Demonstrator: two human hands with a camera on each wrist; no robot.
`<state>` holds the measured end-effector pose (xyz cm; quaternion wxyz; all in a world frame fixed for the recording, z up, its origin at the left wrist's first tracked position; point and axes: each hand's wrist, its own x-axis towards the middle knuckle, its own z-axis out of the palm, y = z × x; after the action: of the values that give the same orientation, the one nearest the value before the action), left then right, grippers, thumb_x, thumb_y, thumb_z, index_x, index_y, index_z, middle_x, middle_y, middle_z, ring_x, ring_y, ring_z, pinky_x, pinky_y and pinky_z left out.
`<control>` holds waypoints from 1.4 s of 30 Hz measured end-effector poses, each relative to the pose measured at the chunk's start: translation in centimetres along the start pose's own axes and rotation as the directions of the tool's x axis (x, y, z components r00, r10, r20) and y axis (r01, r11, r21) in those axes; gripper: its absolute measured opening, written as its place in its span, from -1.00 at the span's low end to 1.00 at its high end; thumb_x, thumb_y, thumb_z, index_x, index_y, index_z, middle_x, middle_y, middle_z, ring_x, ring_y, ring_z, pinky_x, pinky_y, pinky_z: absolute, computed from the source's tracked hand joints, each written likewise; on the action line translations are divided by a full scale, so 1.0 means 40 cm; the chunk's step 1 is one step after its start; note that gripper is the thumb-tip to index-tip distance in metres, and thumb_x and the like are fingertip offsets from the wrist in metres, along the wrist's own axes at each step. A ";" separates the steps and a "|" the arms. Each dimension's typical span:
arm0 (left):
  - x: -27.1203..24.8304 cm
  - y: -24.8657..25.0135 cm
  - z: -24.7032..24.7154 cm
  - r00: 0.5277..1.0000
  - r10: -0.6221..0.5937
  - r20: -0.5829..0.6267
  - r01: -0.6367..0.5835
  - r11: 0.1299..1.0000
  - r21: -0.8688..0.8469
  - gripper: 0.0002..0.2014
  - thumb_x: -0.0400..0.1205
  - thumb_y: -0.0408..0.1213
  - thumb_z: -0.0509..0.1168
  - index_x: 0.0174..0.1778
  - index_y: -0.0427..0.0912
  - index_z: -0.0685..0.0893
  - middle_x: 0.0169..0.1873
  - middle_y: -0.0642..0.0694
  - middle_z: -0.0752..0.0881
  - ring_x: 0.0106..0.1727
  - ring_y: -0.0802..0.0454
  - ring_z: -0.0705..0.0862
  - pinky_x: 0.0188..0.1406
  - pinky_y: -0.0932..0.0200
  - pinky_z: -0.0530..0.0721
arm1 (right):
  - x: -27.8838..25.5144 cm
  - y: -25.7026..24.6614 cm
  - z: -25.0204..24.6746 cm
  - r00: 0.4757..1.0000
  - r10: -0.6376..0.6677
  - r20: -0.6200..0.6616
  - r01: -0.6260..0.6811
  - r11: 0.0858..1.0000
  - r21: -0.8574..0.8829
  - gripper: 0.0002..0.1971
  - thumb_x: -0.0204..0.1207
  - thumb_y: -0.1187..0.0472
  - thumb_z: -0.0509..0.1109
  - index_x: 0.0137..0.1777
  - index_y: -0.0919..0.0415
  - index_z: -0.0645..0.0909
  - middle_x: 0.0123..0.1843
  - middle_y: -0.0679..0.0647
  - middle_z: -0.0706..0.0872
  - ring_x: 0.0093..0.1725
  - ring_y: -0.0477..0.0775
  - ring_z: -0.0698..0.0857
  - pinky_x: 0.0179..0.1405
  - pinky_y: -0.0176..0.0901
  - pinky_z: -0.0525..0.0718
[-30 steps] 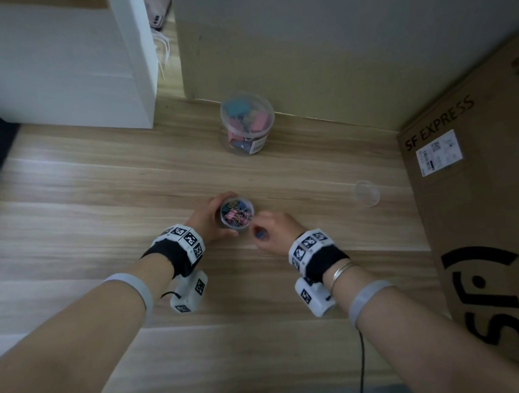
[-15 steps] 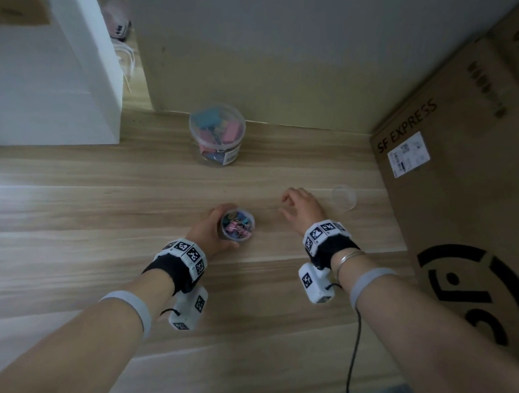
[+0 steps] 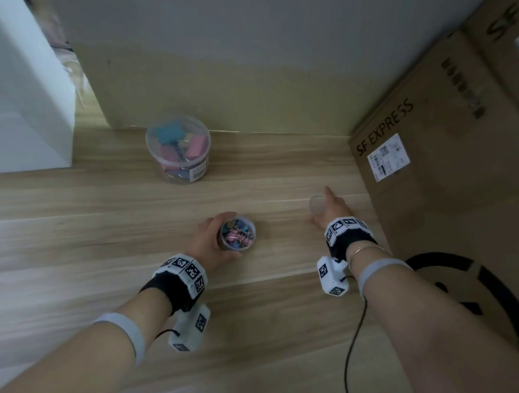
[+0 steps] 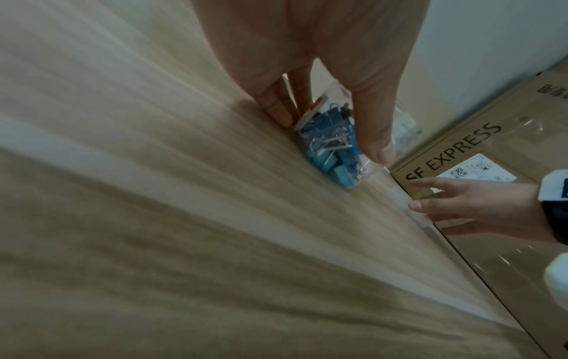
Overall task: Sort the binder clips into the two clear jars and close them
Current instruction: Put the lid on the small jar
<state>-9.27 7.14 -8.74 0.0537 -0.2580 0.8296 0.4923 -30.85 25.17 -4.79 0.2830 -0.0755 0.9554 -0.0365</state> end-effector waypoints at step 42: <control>0.027 0.017 -0.021 0.996 -0.091 0.011 0.088 0.984 0.153 -0.32 0.15 0.12 0.51 0.19 0.01 0.57 0.13 -0.10 0.70 0.13 -0.11 0.65 0.15 0.04 0.58 | -0.232 -0.299 0.063 0.682 -0.697 0.222 0.707 0.550 -0.445 -0.36 0.30 -0.12 0.51 0.32 0.15 0.47 0.17 0.14 0.69 0.06 0.19 0.70 -0.07 -0.06 0.65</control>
<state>-10.38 6.27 -8.16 0.1028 -0.2859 0.8518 0.4267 -20.31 14.84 -0.58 0.2246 -0.5203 0.8177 0.1012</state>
